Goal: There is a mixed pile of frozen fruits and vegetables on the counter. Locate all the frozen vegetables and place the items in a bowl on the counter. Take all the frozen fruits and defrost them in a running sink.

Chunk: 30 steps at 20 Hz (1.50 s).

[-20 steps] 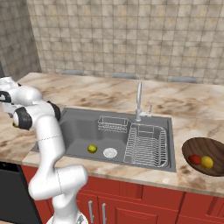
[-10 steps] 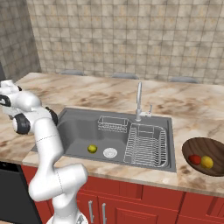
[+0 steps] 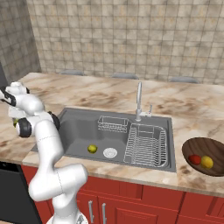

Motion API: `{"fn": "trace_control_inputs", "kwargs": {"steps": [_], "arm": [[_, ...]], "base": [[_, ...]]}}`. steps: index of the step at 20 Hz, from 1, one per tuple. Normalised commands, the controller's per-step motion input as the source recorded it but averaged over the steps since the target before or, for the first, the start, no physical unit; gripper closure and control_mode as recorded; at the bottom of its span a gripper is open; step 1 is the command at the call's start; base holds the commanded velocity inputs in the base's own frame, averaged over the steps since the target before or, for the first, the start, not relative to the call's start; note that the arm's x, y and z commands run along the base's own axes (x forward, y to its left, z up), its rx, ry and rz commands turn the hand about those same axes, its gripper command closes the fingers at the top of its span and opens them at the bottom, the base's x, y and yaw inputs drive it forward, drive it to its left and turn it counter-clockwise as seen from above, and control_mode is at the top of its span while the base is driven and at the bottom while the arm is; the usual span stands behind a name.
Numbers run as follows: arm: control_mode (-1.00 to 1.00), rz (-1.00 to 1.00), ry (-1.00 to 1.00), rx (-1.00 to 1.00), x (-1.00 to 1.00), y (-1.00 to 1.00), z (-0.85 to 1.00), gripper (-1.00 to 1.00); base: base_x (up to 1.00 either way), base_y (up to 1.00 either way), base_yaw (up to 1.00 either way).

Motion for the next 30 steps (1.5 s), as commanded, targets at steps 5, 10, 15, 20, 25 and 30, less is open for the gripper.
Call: {"fn": "trace_control_inputs", "kwargs": {"steps": [5,10,15,20,25,30], "arm": [[-1.0,0.0,0.0,0.02,-0.17,0.08,-0.33,-1.0],[-1.0,-0.02,-0.01,0.04,-0.18,0.03,-0.24,1.0],[-1.0,-0.01,0.04,-0.05,-0.18,-0.07,0.02,1.0],[-1.0,0.0,0.17,-0.12,-0.23,-0.46,0.47,1.0],[-1.0,-0.04,0.04,-0.09,-0.34,-0.76,0.53,1.0],[-1.0,-0.03,0.16,-0.12,-0.35,-0.86,0.35,1.0]], "base": [[0.0,0.0,0.0],[0.0,0.0,0.0],[0.0,0.0,0.0],[0.0,0.0,0.0],[0.0,0.0,0.0],[0.0,0.0,0.0]]}}
